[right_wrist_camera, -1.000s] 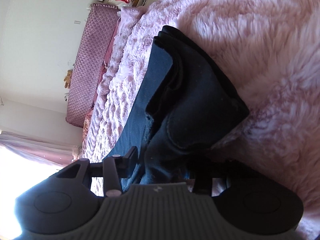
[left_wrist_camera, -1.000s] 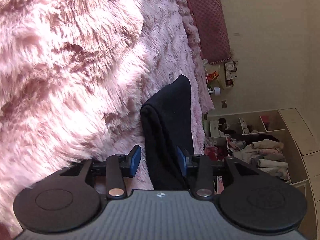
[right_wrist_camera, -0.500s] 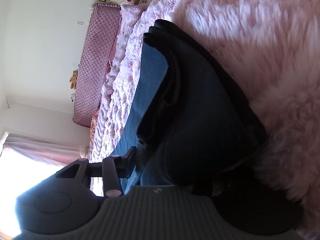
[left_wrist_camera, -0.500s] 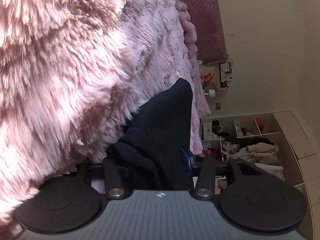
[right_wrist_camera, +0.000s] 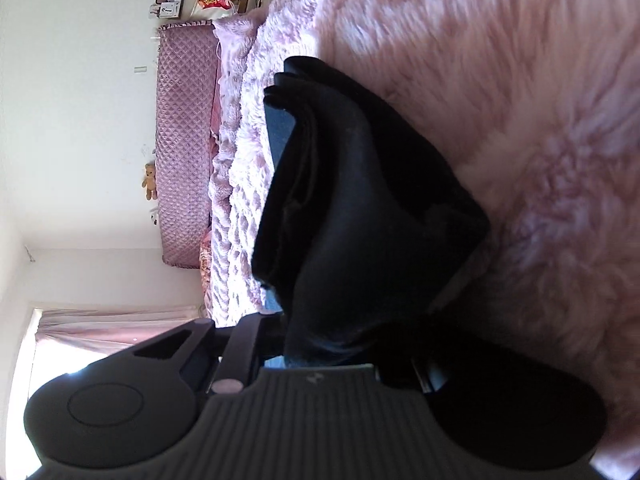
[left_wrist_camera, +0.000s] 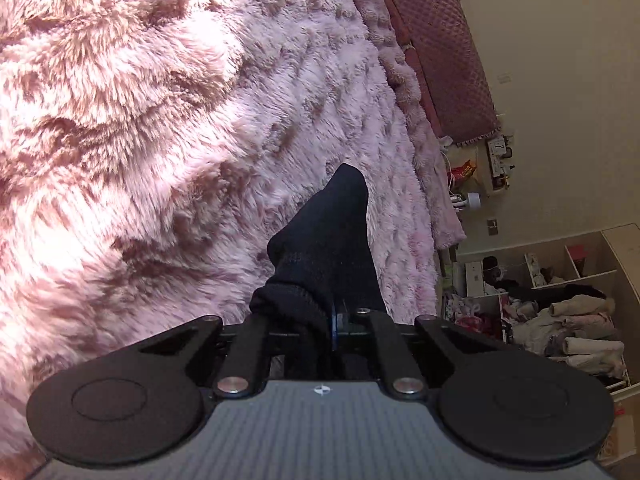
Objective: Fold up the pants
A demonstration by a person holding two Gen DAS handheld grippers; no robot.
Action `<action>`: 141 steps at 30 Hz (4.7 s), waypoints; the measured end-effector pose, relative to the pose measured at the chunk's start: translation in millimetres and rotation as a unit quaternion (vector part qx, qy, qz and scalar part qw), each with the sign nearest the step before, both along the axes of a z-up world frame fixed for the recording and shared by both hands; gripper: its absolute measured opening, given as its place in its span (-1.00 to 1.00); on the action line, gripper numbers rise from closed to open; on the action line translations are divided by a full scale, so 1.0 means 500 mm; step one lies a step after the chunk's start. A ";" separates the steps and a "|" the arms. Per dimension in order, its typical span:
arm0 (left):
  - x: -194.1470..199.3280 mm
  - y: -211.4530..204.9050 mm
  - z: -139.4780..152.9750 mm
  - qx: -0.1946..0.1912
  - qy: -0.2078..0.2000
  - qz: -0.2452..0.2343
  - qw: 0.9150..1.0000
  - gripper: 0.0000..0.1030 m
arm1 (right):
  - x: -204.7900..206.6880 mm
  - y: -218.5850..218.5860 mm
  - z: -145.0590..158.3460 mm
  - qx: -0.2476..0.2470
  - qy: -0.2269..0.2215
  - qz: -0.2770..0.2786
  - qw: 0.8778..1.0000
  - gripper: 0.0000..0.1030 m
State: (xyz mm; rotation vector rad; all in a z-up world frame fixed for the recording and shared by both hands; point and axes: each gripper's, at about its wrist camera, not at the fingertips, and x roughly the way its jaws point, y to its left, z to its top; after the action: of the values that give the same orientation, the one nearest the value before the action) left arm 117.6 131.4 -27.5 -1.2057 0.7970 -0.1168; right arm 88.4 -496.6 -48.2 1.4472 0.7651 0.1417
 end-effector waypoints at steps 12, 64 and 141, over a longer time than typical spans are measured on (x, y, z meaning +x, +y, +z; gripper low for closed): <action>-0.092 0.030 -0.094 -0.014 0.085 -0.012 0.996 -0.39 | -0.094 -0.004 0.091 -0.131 0.082 0.011 0.988 -0.42; -0.110 -0.010 -0.050 0.118 0.011 -0.049 0.992 -0.68 | -0.084 0.536 0.203 -0.540 -0.041 0.302 0.785 -0.30; -0.185 -0.470 0.071 0.268 -0.184 -0.390 0.861 -0.29 | -0.131 0.060 0.174 -0.603 -0.003 -0.043 0.796 -0.37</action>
State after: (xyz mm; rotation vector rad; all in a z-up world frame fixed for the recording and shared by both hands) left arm 25.2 -103.8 7.8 -0.2594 0.8584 -0.7238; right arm 23.0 -466.6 38.8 0.2403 0.5717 -0.3743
